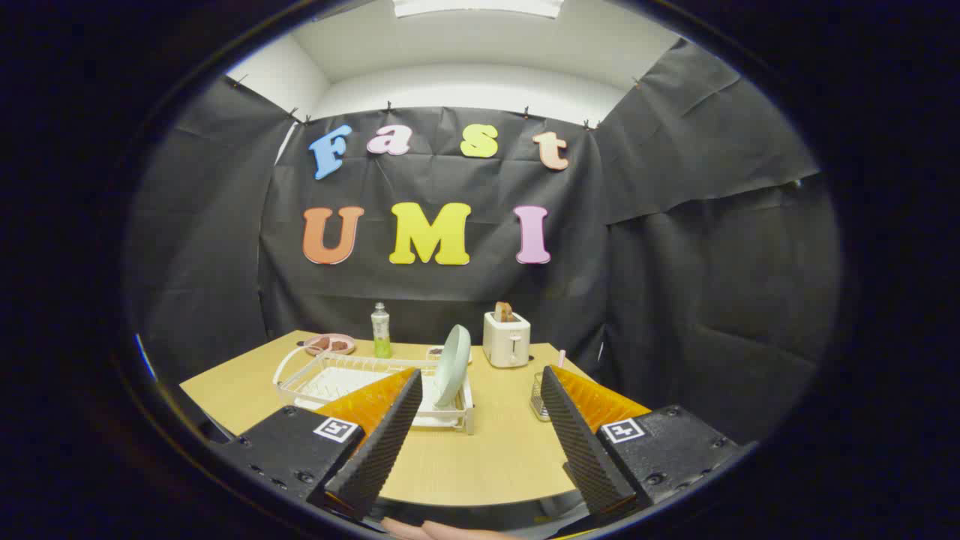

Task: Take the plate from the dish rack, then take the spoon from the basket and place it into the plate.

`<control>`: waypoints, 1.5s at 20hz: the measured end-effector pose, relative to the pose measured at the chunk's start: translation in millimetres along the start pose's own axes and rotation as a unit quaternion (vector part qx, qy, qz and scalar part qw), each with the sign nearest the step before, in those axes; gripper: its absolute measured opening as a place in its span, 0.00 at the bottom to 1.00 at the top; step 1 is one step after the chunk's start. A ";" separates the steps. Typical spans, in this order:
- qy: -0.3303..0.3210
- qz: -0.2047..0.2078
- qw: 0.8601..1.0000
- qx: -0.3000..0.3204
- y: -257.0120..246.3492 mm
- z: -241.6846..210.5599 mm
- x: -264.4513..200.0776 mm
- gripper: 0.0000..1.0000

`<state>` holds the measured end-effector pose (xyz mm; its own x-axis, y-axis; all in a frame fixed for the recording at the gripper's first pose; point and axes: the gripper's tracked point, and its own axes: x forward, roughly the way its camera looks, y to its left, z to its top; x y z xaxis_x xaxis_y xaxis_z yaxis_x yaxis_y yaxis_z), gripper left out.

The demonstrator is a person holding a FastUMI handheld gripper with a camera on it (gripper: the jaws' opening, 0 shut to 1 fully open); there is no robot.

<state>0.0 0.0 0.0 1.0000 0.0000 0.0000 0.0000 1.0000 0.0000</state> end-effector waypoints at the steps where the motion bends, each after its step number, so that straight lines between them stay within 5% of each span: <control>1: 0.002 -0.001 1.000 -0.002 -0.1 -1.1 1.3 1.00; 16: 0.015 -0.007 1.000 -0.011 -0.3 1.0 24.4 1.00; 26: 0.069 0.017 0.997 -0.037 52.5 35.0 149.9 1.00; 30: 0.154 0.018 0.986 -0.053 62.0 28.1 215.6 1.00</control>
<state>215.6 62.0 28.1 0.9519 0.0192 -0.3058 -0.0517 0.9938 -0.0986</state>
